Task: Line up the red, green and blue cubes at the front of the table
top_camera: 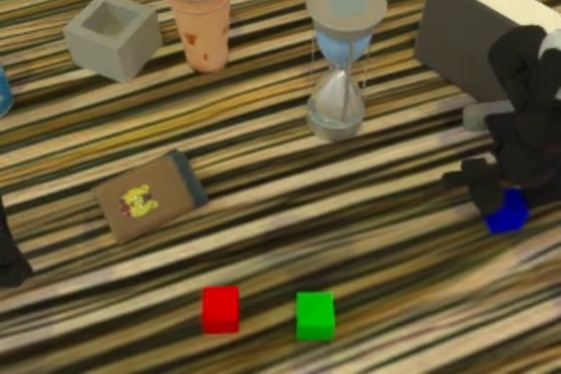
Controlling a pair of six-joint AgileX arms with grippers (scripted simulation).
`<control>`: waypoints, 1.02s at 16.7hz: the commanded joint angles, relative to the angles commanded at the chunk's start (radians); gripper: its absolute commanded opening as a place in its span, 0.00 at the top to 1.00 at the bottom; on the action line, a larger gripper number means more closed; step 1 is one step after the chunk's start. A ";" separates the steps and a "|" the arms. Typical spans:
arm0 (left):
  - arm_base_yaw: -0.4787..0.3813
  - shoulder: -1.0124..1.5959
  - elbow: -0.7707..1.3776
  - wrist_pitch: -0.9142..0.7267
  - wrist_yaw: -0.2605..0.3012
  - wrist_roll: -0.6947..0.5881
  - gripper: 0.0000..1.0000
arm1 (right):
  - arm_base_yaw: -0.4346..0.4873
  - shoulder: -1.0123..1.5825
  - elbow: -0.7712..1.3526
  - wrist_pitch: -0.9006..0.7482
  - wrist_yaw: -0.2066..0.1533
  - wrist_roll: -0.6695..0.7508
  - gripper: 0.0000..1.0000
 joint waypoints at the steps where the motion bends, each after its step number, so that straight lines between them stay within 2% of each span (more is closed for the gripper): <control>1: 0.000 0.000 0.000 0.000 0.000 0.000 0.00 | 0.000 0.000 0.000 0.000 0.000 0.000 1.00; 6: 0.000 0.000 0.000 0.000 0.000 0.000 0.00 | 0.002 -0.049 0.028 -0.036 0.001 -0.002 1.00; 13: 0.000 0.000 0.000 0.000 0.000 0.000 0.00 | 0.009 -0.147 0.149 -0.260 0.002 -0.004 1.00; 17: 0.000 0.000 0.000 0.000 0.000 0.000 0.00 | 0.004 -0.150 0.153 -0.267 0.002 -0.003 1.00</control>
